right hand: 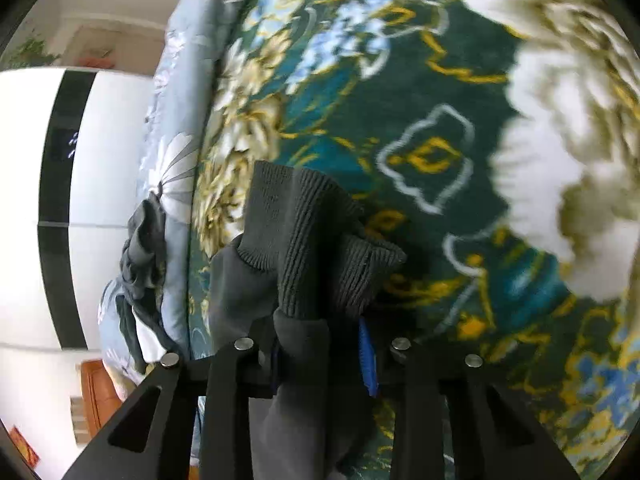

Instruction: Fold clothes

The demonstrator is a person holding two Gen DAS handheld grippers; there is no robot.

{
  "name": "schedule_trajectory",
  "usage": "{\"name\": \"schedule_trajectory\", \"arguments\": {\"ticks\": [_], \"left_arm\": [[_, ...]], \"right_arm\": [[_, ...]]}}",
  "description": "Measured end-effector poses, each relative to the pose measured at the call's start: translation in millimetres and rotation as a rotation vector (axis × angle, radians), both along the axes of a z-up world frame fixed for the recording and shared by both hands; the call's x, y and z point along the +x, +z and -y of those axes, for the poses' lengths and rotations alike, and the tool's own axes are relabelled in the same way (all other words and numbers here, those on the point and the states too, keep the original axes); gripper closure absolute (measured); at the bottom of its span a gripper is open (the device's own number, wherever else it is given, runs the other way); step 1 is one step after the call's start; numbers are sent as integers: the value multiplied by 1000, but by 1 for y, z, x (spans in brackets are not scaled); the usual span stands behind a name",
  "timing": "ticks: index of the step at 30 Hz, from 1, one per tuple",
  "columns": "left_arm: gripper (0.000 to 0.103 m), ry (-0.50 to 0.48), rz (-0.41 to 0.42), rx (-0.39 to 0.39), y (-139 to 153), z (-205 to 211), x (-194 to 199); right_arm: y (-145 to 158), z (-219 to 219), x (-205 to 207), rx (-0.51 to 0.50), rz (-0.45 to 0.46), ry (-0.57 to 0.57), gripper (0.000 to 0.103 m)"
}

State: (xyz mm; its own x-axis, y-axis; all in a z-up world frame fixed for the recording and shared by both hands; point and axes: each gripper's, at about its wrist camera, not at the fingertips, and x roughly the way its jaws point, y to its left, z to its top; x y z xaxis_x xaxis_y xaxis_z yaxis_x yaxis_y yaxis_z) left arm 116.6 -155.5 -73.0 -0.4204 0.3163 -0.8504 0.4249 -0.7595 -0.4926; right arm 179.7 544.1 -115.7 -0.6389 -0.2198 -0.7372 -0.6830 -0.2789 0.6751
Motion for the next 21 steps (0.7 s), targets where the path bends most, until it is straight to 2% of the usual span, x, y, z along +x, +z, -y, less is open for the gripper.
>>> {"name": "schedule_trajectory", "arguments": {"ticks": [1,3,5,9,16,19,21], "left_arm": [[40,-4,1,-5,0,-1,-1],[40,-13,1,-16,1,-2,-2],[40,-21,-1,-25,2,-3,-2],[40,-25,-16,-20,4,-3,-2],[40,30,-42,35,7,12,5],[40,66,-55,68,7,20,9],[40,87,-62,84,7,24,11]], "right_arm": [[5,2,-1,13,-2,1,74],[27,12,-11,114,11,61,76],[63,34,-24,290,26,185,76],[121,106,-35,559,-50,404,76],[150,273,-48,754,-217,800,77],[131,338,-47,815,-205,951,77],[120,355,-41,831,-190,1014,77]]}}
